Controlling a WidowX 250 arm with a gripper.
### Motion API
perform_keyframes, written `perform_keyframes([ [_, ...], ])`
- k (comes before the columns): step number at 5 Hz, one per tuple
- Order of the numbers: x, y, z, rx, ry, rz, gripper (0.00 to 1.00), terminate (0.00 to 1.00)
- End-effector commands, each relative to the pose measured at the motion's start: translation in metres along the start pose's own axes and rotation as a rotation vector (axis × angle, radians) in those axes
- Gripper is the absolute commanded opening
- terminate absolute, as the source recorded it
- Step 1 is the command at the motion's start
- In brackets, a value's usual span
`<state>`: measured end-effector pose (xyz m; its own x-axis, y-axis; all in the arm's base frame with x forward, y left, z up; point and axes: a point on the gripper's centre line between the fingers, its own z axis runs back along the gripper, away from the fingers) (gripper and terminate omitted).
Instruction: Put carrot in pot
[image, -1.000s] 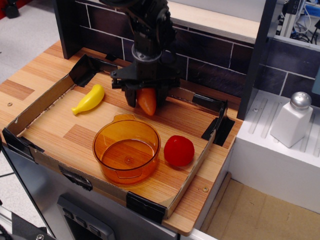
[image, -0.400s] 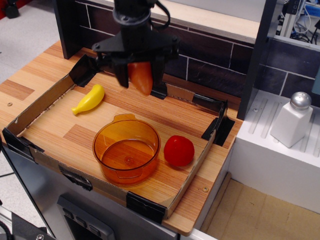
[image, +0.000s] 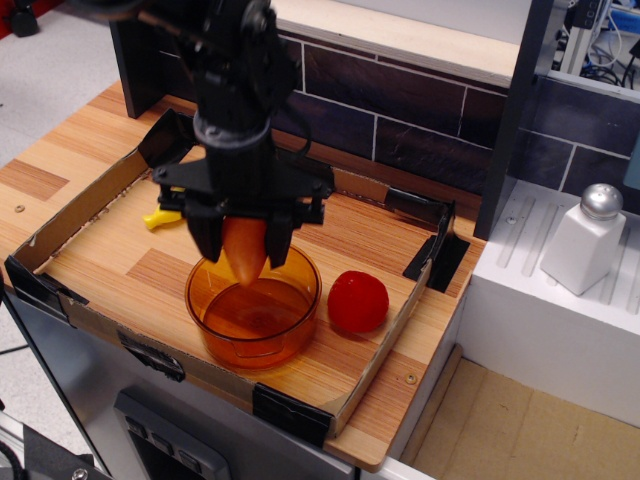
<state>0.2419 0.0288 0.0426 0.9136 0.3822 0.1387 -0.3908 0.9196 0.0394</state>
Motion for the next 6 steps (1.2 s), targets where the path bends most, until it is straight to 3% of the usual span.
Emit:
perform_keyframes([
  [1,0.002,0.006,0.028,-0.068,-0.056,-0.008,1.00,0.00],
  [3,0.014,0.013,0.070,-0.129,-0.070,0.078,1.00,0.00],
  [4,0.029,0.018,0.112,-0.141,-0.140,0.211,1.00,0.00],
  [5,0.051,0.029,0.135,-0.150,-0.136,0.311,1.00,0.00],
  [6,0.051,0.029,0.135,-0.150,-0.136,0.311,1.00,0.00],
])
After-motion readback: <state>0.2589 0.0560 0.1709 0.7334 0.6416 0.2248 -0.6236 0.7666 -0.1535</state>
